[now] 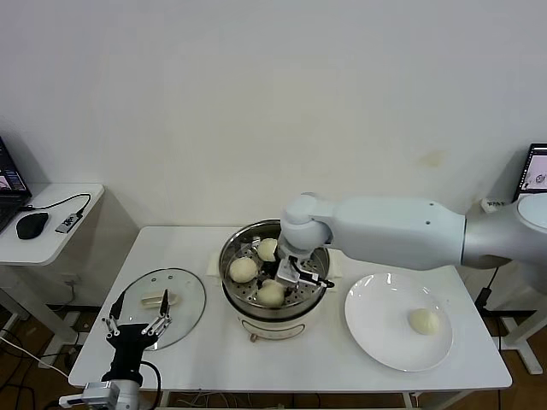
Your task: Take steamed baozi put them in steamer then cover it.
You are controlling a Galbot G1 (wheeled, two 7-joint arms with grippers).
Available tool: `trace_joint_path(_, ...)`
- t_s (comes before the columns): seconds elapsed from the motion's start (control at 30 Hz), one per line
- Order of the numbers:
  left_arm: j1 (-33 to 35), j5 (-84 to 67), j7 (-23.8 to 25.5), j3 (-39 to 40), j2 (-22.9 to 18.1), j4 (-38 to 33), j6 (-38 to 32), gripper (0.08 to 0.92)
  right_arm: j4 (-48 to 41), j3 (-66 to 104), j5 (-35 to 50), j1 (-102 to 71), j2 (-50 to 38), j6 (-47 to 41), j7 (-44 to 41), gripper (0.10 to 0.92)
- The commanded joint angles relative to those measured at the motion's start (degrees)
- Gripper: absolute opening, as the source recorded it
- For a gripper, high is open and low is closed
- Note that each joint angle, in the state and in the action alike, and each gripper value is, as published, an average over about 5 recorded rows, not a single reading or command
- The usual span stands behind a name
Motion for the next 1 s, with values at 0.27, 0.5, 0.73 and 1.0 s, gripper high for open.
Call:
trace_joint_path(0.27,-0.14,0.16,0.04,-0.03,0.42,-0.11,0.14,0.823,1.54,8.13,7.82,3.74,-8.71,-16.31,-1.83,0.821)
trace_joint_path(0.5,-0.22,0.17,0.19,-0.18,1.32,0.1,0.12,0.823,6.07,9.54,16.95,5.41,-21.43,-38.18,-2.59,0.823)
trace_joint_path(0.73,-0.65,0.25,0.33,0.24,2.24,0.83,0.05,0.823,11.66,11.34,16.09,-0.5,-36.19,-44.46,-1.52,0.823)
trace_joint_path(1.0,-1.11,0.57,0.36,1.12,2.57,2.12,-0.12,0.823,10.56,20.49,7.76,-14.95,-43.06,-40.08,-2.74,0.823)
